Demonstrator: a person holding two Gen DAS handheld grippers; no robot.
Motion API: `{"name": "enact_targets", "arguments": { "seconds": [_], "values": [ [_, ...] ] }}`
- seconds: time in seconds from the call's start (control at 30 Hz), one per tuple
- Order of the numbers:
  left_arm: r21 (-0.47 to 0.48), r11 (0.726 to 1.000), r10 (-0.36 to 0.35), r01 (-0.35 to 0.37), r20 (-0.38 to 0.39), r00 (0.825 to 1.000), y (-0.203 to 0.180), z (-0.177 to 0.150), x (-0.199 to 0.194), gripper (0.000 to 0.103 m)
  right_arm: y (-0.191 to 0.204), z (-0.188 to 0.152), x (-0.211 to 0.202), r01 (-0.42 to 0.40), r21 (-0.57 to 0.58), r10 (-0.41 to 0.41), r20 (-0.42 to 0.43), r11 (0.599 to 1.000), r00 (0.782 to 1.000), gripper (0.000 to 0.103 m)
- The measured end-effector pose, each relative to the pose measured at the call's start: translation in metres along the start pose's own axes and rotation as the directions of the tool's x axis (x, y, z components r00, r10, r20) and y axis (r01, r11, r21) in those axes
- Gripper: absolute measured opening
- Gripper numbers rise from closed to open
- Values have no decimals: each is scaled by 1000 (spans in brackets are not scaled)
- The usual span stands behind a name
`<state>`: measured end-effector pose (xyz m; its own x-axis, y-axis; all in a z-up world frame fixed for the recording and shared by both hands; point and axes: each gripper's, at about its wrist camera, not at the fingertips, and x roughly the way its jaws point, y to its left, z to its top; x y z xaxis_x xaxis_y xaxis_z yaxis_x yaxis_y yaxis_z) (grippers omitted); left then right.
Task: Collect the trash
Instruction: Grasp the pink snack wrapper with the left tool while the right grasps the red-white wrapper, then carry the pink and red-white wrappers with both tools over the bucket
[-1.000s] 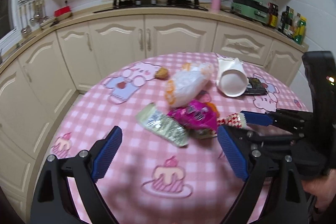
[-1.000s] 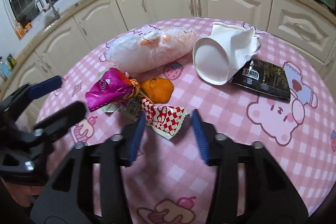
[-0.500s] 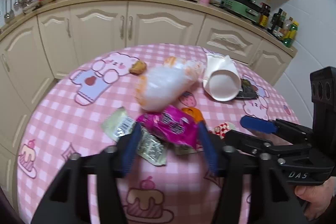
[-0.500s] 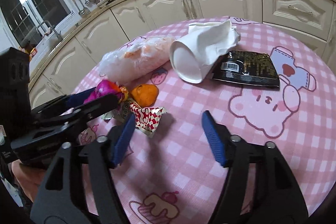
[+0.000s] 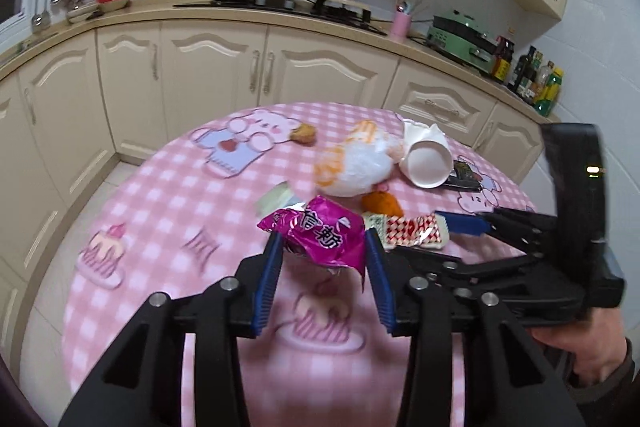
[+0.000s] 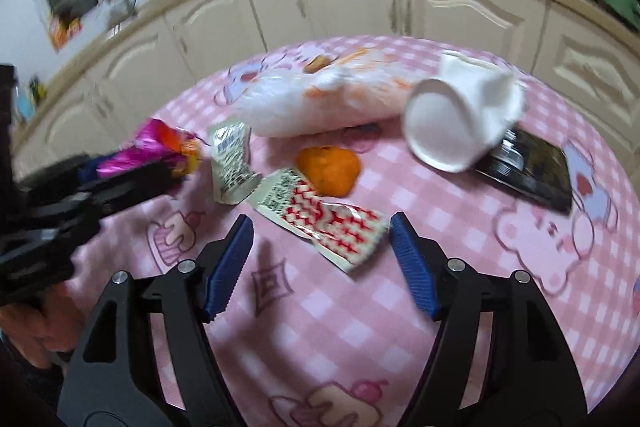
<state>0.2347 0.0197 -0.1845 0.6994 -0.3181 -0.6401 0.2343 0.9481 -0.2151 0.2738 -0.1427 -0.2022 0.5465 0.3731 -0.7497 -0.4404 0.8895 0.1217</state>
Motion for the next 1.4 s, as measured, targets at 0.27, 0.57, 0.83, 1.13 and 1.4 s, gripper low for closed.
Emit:
{"name": "enact_targets", "arguments": {
  "seconds": [0.27,0.57,0.83,1.13,1.4],
  "values": [
    [-39,999,-6,7,13,1000,12,-14,-13,41,9,-1,2,27,-59,-28,-12,998,1000,33],
    [-34,999,-30,31,25,999,8,-22,-22,41,6,-6,-3,5,-51,-6,-24,999,1000,65],
    [-68,997,-43,45,42,998,14,-24,-28,41,17,4,8,-56,-93,53,-31,994,998,34],
    [-54,997,-43,46,64,997,6,-29,-42,41,9,-24,-27,-94,0,94,28,996,995,12],
    [4,996,-93,93,104,990,-36,-28,-63,41,-20,-56,-103,-148,113,128,166,983,978,12]
  ]
}}
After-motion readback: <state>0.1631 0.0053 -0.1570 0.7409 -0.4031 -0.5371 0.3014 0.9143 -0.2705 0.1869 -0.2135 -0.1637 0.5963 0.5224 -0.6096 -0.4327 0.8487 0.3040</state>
